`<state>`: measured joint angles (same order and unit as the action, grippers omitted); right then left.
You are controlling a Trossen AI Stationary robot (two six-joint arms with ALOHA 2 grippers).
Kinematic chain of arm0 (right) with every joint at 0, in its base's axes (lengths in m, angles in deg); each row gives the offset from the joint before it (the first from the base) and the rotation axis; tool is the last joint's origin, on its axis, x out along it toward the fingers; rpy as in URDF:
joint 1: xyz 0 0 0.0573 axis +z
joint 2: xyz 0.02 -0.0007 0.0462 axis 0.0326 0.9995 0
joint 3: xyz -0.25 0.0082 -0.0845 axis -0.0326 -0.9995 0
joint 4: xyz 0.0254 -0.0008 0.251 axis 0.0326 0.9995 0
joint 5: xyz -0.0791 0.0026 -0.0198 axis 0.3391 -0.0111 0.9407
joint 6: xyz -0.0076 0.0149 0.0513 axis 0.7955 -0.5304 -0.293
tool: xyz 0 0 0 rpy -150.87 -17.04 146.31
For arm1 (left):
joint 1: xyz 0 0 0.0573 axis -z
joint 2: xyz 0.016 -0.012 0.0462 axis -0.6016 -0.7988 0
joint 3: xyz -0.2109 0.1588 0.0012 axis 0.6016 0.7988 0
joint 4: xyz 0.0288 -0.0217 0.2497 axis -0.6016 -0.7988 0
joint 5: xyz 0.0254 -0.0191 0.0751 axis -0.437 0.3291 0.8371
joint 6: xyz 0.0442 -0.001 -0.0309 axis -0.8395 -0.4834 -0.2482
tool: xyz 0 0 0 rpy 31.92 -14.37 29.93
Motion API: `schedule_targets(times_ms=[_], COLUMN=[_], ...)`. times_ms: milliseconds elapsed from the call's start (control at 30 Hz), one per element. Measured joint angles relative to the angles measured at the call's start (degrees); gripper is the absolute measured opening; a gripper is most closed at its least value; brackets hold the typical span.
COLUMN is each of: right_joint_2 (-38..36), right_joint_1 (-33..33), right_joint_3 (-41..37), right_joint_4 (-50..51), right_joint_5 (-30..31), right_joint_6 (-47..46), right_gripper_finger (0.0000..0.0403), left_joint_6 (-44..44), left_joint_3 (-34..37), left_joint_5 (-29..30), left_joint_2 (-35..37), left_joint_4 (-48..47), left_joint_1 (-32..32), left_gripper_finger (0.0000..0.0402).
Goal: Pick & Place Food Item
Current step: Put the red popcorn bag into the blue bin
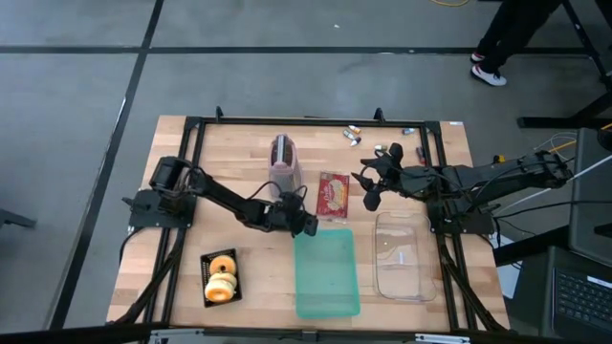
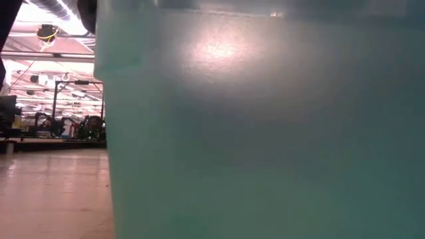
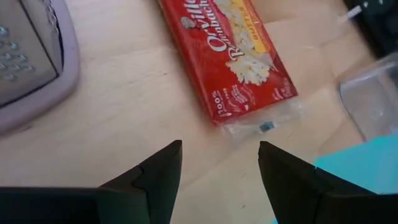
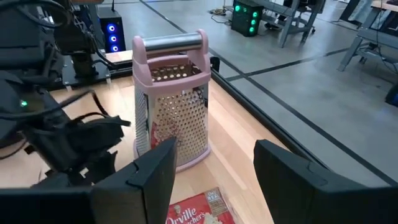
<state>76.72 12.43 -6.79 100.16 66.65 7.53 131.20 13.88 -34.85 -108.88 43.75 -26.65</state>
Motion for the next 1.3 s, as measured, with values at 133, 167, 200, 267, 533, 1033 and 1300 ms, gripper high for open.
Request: schedule_targets(times_ms=[133,167,200,267,533,1033,1300], right_joint_2=[0.0,0.0,0.0,0.0,0.0,0.0,0.0], right_joint_1=[0.8,1.0,1.1,1.4,2.8,2.9,2.9], right_joint_3=[0.0,0.0,0.0,0.0,0.0,0.0,0.0], right_joint_4=[-0.2,-0.2,-0.2,-0.5,-2.3,-4.1,-4.2], right_joint_5=[0.0,0.0,0.0,0.0,0.0,-1.3,-1.3], right_joint_6=[0.3,0.6,1.1,1.3,1.7,2.8,2.8], right_gripper_finger=[0.0212,0.0212,0.0212,0.0212,0.0212,0.0212,0.0212], left_joint_6=[2.9,3.3,3.6,3.7,3.0,0.7,-0.7], left_joint_3=[0.0,0.0,0.0,0.0,-0.1,0.0,-1.0], left_joint_5=[-1.7,-2.2,-2.5,-3.4,-5.7,-6.4,-7.5], left_joint_2=[-1.2,-1.4,-1.5,-1.6,-1.7,-2.5,-7.8], left_joint_4=[0.2,0.5,0.4,0.5,1.3,3.5,12.0], left_joint_1=[-0.9,-1.2,-1.4,-1.8,-3.5,-4.9,-5.1], left_gripper_finger=[0.0208,0.0208,0.0208,0.0208,0.0208,0.0207,0.0205])
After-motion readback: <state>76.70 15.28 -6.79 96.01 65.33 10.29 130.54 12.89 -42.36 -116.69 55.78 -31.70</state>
